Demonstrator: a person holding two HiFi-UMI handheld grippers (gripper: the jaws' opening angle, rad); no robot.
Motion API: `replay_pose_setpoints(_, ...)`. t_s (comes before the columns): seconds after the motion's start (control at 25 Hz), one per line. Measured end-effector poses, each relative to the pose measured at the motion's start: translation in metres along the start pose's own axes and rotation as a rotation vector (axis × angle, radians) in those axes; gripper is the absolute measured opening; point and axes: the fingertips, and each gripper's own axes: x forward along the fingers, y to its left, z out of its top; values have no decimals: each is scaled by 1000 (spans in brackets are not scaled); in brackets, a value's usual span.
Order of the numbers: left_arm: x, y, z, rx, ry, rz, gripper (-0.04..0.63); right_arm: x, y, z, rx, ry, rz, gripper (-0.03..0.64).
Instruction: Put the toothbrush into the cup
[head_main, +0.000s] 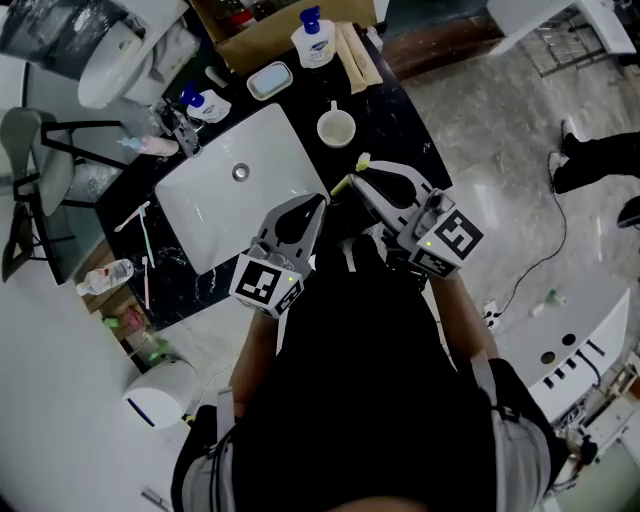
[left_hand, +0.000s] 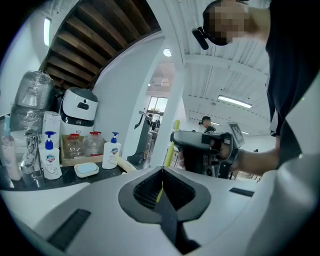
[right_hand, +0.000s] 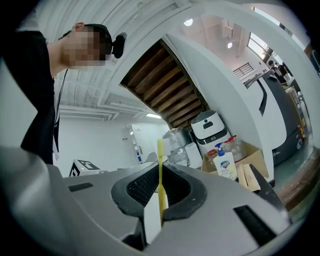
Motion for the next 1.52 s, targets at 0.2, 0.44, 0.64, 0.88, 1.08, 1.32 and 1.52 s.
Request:
replay_pose_setpoints(0.2,11,6,-3,-14,19,4,12,10,-28,8,-20,17,-6,29)
replay_pose_setpoints(0.44,24,15,-8,-30,49,12,12,28,-61,19,2,-10,3,29)
replay_pose_setpoints(0.64,28,23,-13,-54,64,30,12,41,-93,11,-47,26,-23,29)
replay_pose_setpoints(0.88,30,28,-21,-93,88,46,12,57,-117,-10,-34,67,-19,29)
replay_pose_setpoints(1.08,30,33,-24,-102,94,56,12,59,-128,-35,24,100,-23,29)
replay_pose_setpoints(1.32,30,37,-28,-102,99,59,12,59,-140,-54,99,113,-34,31)
replay_pose_setpoints(1.52,30,36,-29,-112,96,57,12,58,-150,-66,145,143,-63,31)
